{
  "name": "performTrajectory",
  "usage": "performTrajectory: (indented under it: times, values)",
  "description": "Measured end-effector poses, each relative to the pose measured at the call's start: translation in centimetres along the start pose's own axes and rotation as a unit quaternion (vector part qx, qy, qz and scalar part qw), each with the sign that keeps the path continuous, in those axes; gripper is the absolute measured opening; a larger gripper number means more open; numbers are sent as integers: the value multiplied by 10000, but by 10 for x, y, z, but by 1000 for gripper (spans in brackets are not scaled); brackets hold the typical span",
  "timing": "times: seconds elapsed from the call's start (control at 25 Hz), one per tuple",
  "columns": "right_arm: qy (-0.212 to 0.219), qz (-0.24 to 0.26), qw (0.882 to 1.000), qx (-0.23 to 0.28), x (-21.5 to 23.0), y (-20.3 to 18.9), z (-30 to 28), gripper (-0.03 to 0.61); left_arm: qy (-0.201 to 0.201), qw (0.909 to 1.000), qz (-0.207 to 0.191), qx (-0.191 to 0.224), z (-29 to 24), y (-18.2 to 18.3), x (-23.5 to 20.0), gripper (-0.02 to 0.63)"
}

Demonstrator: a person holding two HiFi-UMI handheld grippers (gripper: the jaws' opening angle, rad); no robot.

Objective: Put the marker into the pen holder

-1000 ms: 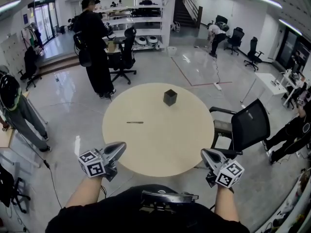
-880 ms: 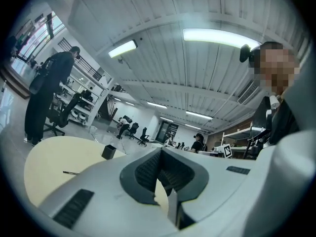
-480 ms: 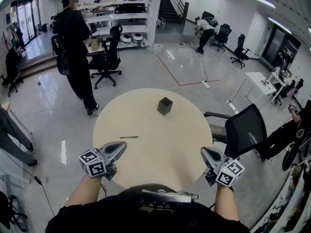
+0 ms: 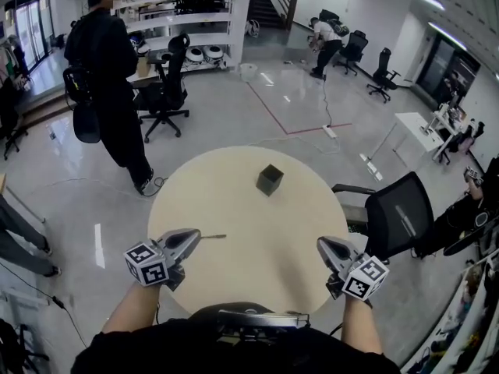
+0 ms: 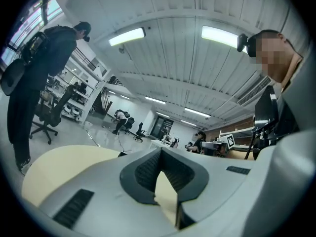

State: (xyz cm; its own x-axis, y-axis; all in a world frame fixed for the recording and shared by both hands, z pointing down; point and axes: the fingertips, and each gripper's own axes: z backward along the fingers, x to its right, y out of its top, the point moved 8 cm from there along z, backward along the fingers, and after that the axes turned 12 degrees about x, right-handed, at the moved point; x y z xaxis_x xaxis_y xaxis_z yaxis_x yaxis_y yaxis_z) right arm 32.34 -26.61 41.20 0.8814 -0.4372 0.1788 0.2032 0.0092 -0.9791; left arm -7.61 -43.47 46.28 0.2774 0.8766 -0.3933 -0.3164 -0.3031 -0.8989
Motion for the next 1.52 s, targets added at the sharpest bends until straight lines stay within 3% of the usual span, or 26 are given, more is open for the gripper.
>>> performTrajectory:
  times: [0.24, 0.36, 0.64, 0.8, 0.88, 1.04, 1.16, 1.24, 1.44, 1.52]
  values:
    - [446, -176, 9988, -73, 52, -11, -6, 2, 485, 9987, -87, 87, -19, -29, 15, -5]
    - [600, -214, 9980, 32, 62, -2, -5, 2, 599, 9980, -181, -85, -22, -32, 35, -4]
    - [586, -331, 9977, 61, 72, -8, 7, 2, 805, 9955, -441, -223, -25, -29, 30, -3]
    - [490, -347, 9982, 54, 71, -11, 8, 2, 699, 9917, -779, -740, -44, -34, 15, -3]
    - [441, -364, 9983, 54, 71, -11, 8, 2, 596, 9825, -1215, -1277, -59, -38, 8, -3]
    - [398, -403, 9984, 18, 75, -17, 7, 2, 257, 9501, -1979, -2399, -96, -56, -6, -3]
    - [360, -466, 9983, 9, 81, -20, 2, 2, -37, 9188, -2334, -3182, -121, -76, -17, -2]
    - [338, -510, 9981, -13, 83, -23, -3, 2, -230, 8907, -2528, -3771, -132, -95, -29, 110]
    - [262, -610, 9977, -142, 96, -32, -7, 2, -454, 8082, -2973, -5063, -145, -155, -70, 110]
    - [196, -659, 9975, -180, 103, -38, -7, 2, -537, 7806, -3020, -5446, -150, -179, -89, 110]
